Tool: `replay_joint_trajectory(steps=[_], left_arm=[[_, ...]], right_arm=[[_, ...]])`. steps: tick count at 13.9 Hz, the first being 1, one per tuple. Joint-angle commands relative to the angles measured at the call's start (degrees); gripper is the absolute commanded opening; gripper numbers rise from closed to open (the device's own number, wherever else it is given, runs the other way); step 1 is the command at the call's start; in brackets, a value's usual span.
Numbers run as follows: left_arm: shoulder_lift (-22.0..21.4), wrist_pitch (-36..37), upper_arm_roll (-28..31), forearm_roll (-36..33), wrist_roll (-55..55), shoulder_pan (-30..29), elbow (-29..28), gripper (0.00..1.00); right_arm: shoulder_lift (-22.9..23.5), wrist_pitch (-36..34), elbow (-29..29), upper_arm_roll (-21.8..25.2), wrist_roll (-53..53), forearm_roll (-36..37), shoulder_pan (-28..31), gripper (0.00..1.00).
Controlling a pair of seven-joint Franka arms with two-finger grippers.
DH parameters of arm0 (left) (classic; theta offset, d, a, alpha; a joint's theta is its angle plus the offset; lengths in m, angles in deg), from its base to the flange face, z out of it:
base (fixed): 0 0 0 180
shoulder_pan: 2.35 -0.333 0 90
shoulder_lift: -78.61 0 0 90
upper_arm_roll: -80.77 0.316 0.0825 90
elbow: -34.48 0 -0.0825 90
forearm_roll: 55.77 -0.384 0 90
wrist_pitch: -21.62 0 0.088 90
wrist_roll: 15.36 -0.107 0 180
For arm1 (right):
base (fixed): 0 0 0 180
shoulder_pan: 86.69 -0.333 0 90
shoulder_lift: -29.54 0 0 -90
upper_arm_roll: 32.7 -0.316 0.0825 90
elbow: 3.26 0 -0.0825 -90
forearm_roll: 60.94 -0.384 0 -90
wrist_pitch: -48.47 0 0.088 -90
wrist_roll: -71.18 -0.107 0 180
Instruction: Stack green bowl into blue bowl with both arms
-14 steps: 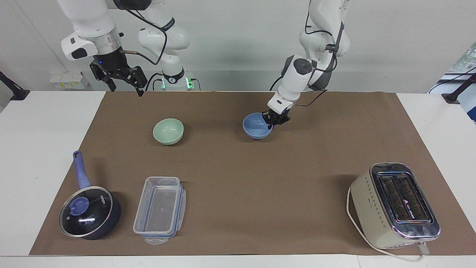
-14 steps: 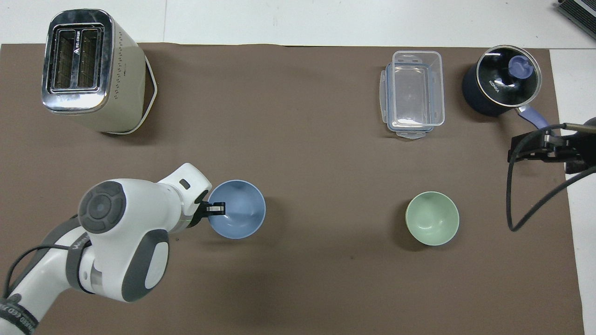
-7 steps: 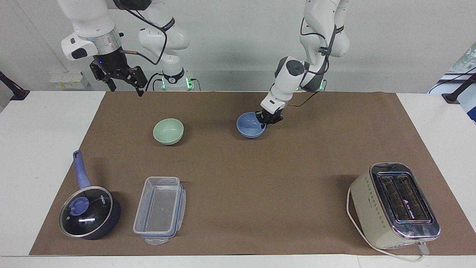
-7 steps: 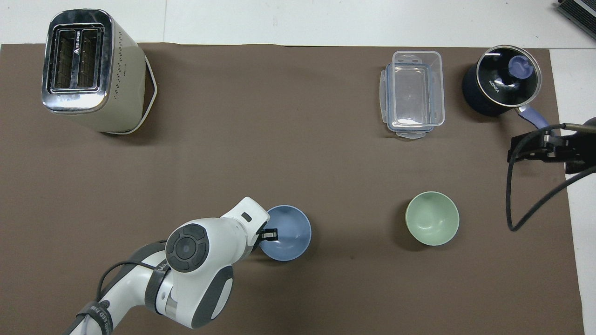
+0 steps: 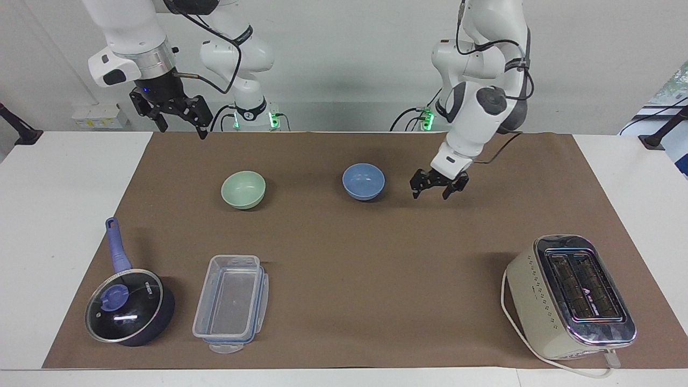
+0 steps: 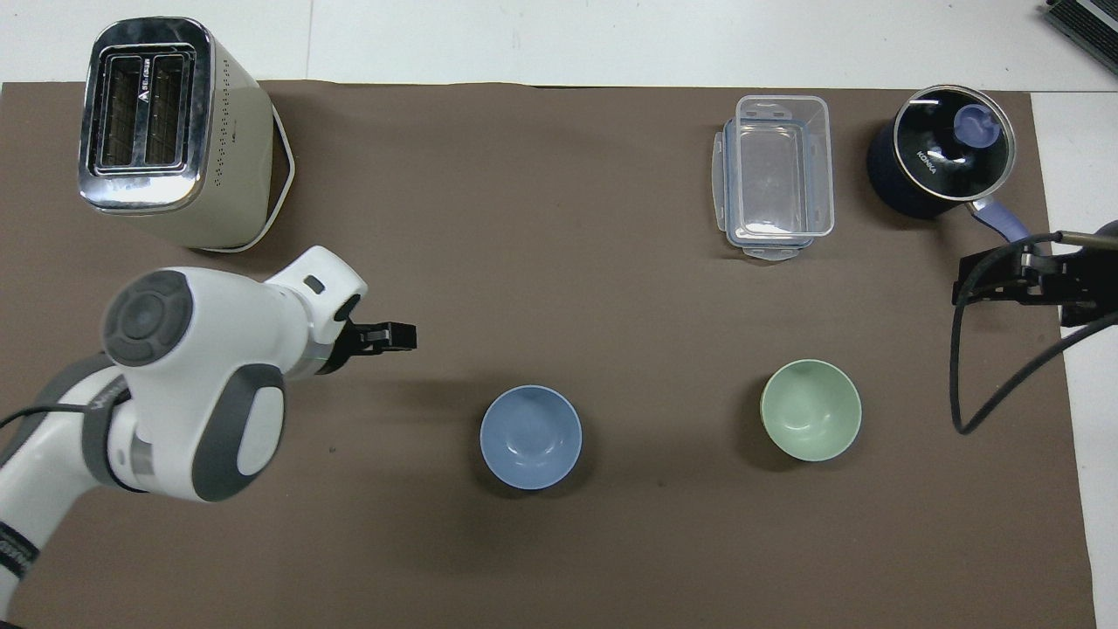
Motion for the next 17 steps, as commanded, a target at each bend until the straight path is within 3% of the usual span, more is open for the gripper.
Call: replay_joint_trajectory(steps=[1,4,7,12,14,17], left_arm=[[-0.07,5.21,-0.56,-0.97,-7.28,-6.06,3.96,1.00],[-0.33,10.92,-0.56,-6.14,-10.29,-9.58,9.14,1.00],[-0.16,20.84,-0.47,-6.86,-12.58,-12.05,18.01,1.00],[0.81,33.86,-0.48,-10.73,-12.50,-12.94,30.76,1.00],[1.07,37.91,-0.39,-10.64,-12.50,-13.28,33.67,1.00],[0.81,36.69,-0.39,-10.47,-12.06,-14.07,33.51,1.00]], right_arm=[[0.03,-0.36,-0.19,-0.47,1.75,-0.50,1.08,1.00],[0.03,-0.36,-0.28,-0.47,1.75,-0.59,1.08,1.00],[-0.23,0.34,0.16,-0.38,1.75,-2.07,1.16,1.00],[-4.01,5.35,7.62,-0.12,4.47,-3.40,3.10,1.00],[-4.45,6.06,9.21,-0.03,4.47,-3.40,3.19,1.00],[-7.16,10.26,15.78,-0.03,5.08,-3.40,3.19,1.00]])
